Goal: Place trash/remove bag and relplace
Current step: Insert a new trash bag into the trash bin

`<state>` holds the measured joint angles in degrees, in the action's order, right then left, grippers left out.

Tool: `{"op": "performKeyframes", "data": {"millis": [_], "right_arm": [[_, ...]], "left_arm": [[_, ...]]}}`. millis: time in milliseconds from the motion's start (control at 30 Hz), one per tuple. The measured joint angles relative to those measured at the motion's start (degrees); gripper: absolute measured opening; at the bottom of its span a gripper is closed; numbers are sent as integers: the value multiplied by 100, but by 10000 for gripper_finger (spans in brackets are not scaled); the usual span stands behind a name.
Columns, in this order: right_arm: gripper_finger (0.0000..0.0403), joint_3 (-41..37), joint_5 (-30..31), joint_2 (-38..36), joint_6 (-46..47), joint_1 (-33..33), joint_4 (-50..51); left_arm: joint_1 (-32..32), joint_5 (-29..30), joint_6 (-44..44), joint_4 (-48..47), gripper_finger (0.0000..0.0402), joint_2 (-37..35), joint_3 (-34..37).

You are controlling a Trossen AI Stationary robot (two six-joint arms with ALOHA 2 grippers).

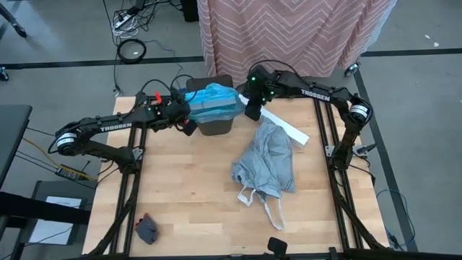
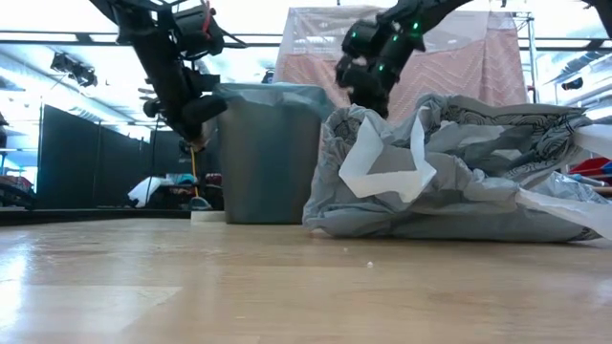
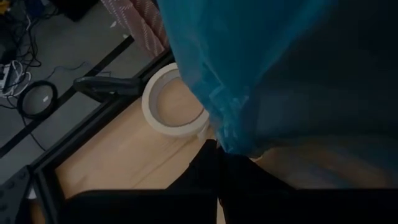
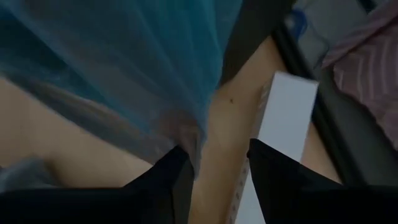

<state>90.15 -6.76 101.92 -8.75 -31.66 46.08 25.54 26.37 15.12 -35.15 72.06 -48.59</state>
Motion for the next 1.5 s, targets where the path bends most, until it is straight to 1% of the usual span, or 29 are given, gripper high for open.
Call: {"op": "performKeyframes", "data": {"millis": [133,333,467,567,667,800,867,1000,1067,1233,1400,1500], "right_arm": [[143,232,-81,-274,-170,19,140],[143,357,-157,-619,-414,83,58],[142,354,104,-588,-539,18,32],[142,354,34,-561,-658,55,-303],[144,354,109,-581,-977,284,-624],[149,354,230,-587,-1802,607,-798],[153,354,505,-587,-2046,745,-796],[163,354,1600,-587,-2477,992,-1018],[168,354,1853,-588,-2785,1070,-1342],[179,354,1927,-596,-3184,1171,-1933],[180,354,1933,-596,-3250,1193,-1912],[180,354,1941,-596,-3689,1207,-1836]], "left_arm": [[-2,-8,15,124,5,6,8],[-2,-33,5,343,5,15,17],[-4,-38,2,408,5,17,19],[-17,-50,6,421,5,15,18],[-20,-52,6,427,5,15,17],[-20,-56,6,441,5,15,17],[-22,-128,10,445,5,15,14],[-25,-249,11,441,5,-64,14],[-26,-273,6,448,5,-101,20],[-40,-310,-9,451,5,-143,25],[-48,-308,-7,464,5,-149,-16],[-48,-306,-5,462,5,-154,-16]]}}
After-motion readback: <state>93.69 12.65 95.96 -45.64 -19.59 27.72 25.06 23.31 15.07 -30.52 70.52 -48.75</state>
